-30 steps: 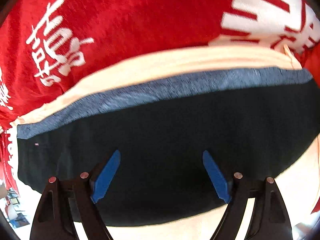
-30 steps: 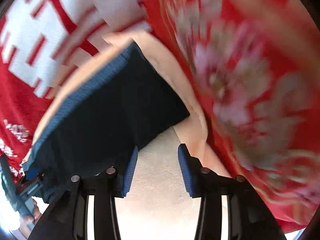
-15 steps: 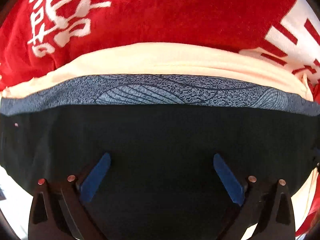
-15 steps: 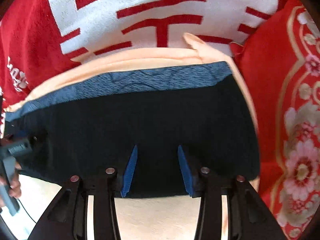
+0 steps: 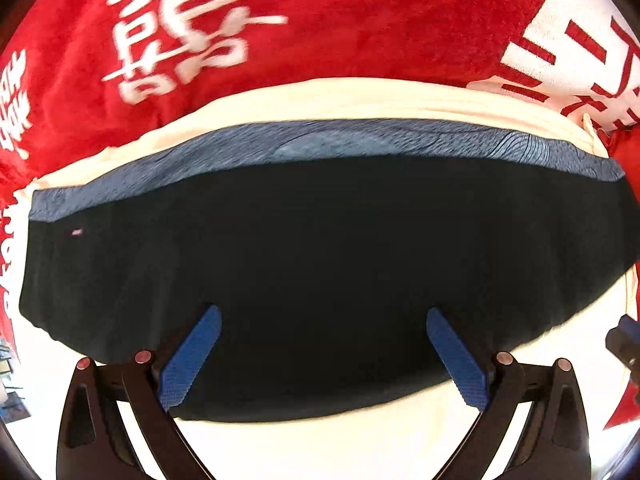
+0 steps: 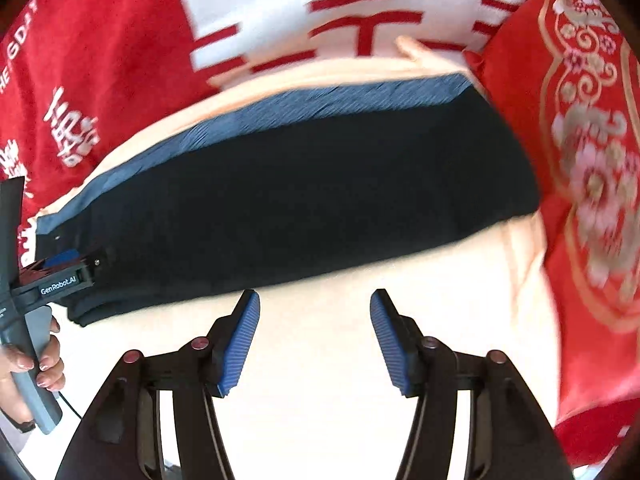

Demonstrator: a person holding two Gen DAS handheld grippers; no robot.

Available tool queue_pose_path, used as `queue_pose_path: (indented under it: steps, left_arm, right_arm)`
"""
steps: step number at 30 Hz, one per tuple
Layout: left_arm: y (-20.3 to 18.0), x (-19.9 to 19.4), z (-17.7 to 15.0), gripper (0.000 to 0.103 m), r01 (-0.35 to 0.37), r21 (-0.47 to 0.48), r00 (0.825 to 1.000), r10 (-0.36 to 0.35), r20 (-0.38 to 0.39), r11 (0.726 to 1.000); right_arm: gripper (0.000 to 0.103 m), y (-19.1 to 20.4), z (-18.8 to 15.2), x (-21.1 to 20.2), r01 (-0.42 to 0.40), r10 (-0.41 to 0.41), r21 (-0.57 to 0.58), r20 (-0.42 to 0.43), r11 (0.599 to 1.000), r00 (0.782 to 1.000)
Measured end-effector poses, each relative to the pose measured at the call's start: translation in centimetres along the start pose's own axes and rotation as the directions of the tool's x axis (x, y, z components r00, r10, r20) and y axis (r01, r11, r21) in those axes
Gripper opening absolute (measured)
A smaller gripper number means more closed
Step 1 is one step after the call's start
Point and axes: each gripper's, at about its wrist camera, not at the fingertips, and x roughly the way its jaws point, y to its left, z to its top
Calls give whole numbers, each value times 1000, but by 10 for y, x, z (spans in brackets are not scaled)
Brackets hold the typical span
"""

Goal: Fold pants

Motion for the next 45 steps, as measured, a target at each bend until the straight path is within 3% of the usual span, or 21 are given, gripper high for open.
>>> queue_pose_path:
  steps: [3, 8, 9, 12, 20, 26, 32, 37, 41, 45]
  left_arm:
    - [21, -6, -14, 103, 12, 18, 1000, -12, 0, 1000]
    - [88, -17, -42, 103, 6, 64, 1000, -6, -8, 998]
    - [66, -16, -48, 103, 2, 68, 1000, -1, -9, 998]
    - [90, -24, -58, 103, -4, 63, 1000, 5, -7, 998]
    - [175, -32, -85, 103, -17, -43, 1000, 16, -17, 999]
    - [218, -29, -97, 103, -23, -105, 999, 20, -29, 994]
    - [236, -11, -95, 103, -34, -117, 999, 30, -40, 993]
    - [243, 0, -86, 103, -51, -117, 998, 47, -34, 992]
    - [256, 7, -64, 103, -84, -123, 996, 87, 14, 989]
    - [274, 31, -47, 103, -132, -137, 991, 134, 9, 982]
  right_arm:
    - [61, 30, -19, -1, -2, 2, -3, 2, 1000, 1000]
    - [61, 95, -45, 12, -21, 21, 28, -13, 999, 1000]
    - [61, 105, -50, 11, -25, 26, 29, -15, 999, 1000]
    - [62, 145, -59, 19, -47, 48, 19, -24, 999, 999]
    - [62, 246, -71, 33, -100, 97, -55, -58, 994, 994]
    - [62, 297, -73, 43, -104, 94, -122, -81, 987, 992]
    - [62, 323, -64, 62, -106, 93, -155, -91, 982, 991]
    - [62, 300, -67, 93, -186, 192, 49, -170, 981, 967]
    - [62, 294, -65, 95, -280, 287, 78, -101, 957, 953]
    - [60, 289, -57, 111, -334, 354, 162, -114, 928, 928]
